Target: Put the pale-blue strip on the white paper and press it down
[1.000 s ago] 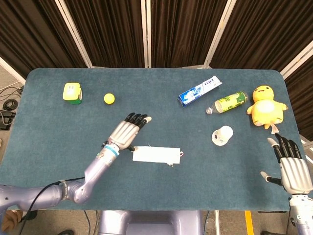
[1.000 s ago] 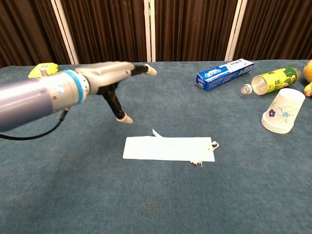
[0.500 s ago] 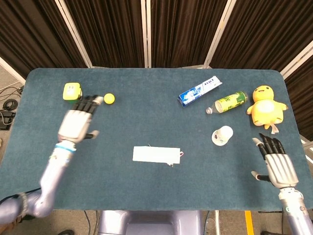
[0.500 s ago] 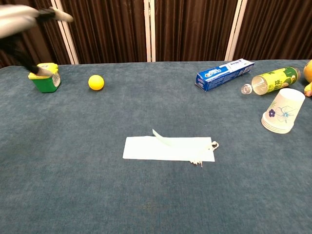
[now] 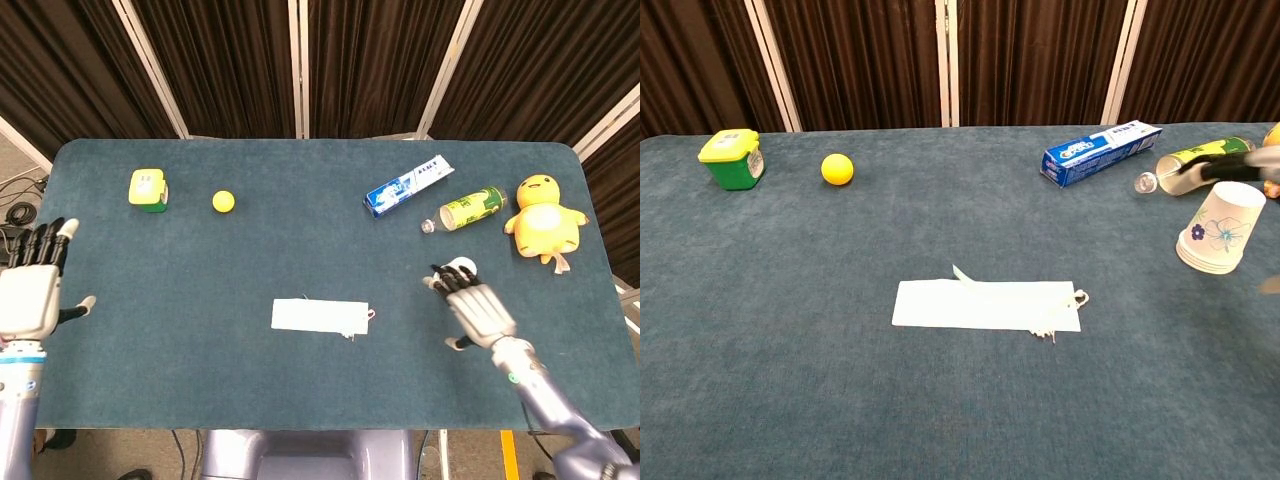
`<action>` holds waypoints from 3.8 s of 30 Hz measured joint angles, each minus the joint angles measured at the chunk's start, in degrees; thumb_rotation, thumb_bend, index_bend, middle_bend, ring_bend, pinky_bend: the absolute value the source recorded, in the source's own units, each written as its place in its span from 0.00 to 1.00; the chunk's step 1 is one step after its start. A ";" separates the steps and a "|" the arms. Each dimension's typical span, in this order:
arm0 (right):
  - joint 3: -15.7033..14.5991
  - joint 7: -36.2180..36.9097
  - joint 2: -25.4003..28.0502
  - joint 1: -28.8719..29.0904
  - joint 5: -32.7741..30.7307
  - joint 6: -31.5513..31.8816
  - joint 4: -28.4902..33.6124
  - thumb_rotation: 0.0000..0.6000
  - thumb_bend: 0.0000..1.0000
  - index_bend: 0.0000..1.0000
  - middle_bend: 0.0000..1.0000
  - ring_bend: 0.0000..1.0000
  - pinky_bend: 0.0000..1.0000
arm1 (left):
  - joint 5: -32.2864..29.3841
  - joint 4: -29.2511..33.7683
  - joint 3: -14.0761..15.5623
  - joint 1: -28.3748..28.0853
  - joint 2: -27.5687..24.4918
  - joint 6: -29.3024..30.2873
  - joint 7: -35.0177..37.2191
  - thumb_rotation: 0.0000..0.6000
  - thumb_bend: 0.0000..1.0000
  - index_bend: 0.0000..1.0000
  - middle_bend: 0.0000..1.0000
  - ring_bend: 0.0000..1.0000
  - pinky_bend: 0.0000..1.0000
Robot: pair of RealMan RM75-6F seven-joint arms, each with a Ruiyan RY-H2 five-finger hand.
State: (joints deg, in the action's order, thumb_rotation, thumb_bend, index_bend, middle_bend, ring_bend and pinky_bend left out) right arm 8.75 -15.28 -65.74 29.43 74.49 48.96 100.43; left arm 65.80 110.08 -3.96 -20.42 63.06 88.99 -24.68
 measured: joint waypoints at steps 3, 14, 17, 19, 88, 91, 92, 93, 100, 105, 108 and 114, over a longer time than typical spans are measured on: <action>1.02 -0.89 -2.33 4.41 -3.37 -4.94 0.12 1.00 0.03 0.19 0.00 0.00 0.00 | 0.66 -0.19 0.34 0.89 -0.24 0.02 0.66 1.00 0.14 0.00 0.00 0.00 0.00; 2.21 -3.87 -11.27 16.79 -14.07 -14.10 -3.80 1.00 0.37 0.21 0.00 0.00 0.00 | 2.59 -2.45 -0.22 1.89 -0.28 -2.16 2.57 1.00 0.14 0.00 0.00 0.00 0.00; 2.02 -6.04 -13.52 19.49 -17.51 -14.10 -5.09 1.00 0.50 0.22 0.00 0.00 0.00 | 2.70 -2.70 -0.50 1.96 -0.23 -2.86 2.84 1.00 0.14 0.00 0.00 0.00 0.00; 1.75 -7.59 -15.17 21.06 -20.15 -13.83 -5.93 1.00 0.58 0.23 0.00 0.00 0.00 | 2.77 -2.85 -0.75 2.02 -0.23 -3.28 3.07 1.00 0.14 0.00 0.00 0.00 0.00; -8.34 -21.14 -25.06 32.38 -26.94 -2.58 -9.73 1.00 0.72 0.34 0.00 0.00 0.00 | 5.60 -3.94 -4.08 4.68 -1.37 -8.15 9.20 1.00 0.14 0.00 0.00 0.00 0.00; -8.70 -21.10 -25.05 32.14 -26.69 -2.60 -9.85 1.00 0.72 0.34 0.00 0.00 0.00 | 5.82 -3.91 -4.06 4.72 -1.33 -8.13 9.06 1.00 0.14 0.00 0.00 0.00 0.00; -8.80 -21.05 -25.09 32.06 -26.63 -2.63 -9.98 1.00 0.72 0.34 0.00 0.00 0.00 | 5.86 -3.91 -4.04 4.72 -1.30 -8.17 9.01 1.00 0.14 0.00 0.00 0.00 0.00; -8.91 -20.98 -25.14 31.97 -26.57 -2.70 -10.21 1.00 0.72 0.35 0.00 0.00 0.00 | 5.89 -3.92 -4.02 4.72 -1.27 -8.23 8.94 1.00 0.14 0.00 0.00 0.00 0.00; -9.09 -20.62 -25.30 31.71 -25.96 -3.08 -10.85 1.00 0.72 0.35 0.00 0.00 0.00 | 5.85 -3.98 -4.16 4.74 -1.17 -8.36 8.83 1.00 0.14 0.00 0.00 0.00 0.00; -9.25 -20.59 -25.71 31.61 -25.90 -3.46 -11.47 1.00 0.72 0.35 0.00 0.00 0.00 | 5.99 -3.99 -4.21 4.75 -1.11 -8.48 8.76 1.00 0.14 0.00 0.00 0.00 0.00; -9.41 -20.78 -25.90 31.58 -25.90 -3.57 -11.76 1.00 0.72 0.35 0.00 0.00 0.00 | 6.02 -3.97 -4.25 4.79 -1.12 -8.49 8.78 1.00 0.14 0.00 0.00 0.00 0.00; -9.16 -21.00 -26.09 31.45 -26.11 -3.04 -12.27 1.00 0.72 0.35 0.00 0.00 0.00 | 6.17 -3.95 -4.29 4.91 -1.20 -8.46 8.90 1.00 0.14 0.00 0.00 0.00 0.00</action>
State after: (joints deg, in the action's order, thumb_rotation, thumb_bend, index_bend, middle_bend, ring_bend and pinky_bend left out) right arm -0.41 -36.28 -91.83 60.88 48.38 45.92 88.16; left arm 71.98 106.13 -8.25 -15.51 61.86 80.53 -15.78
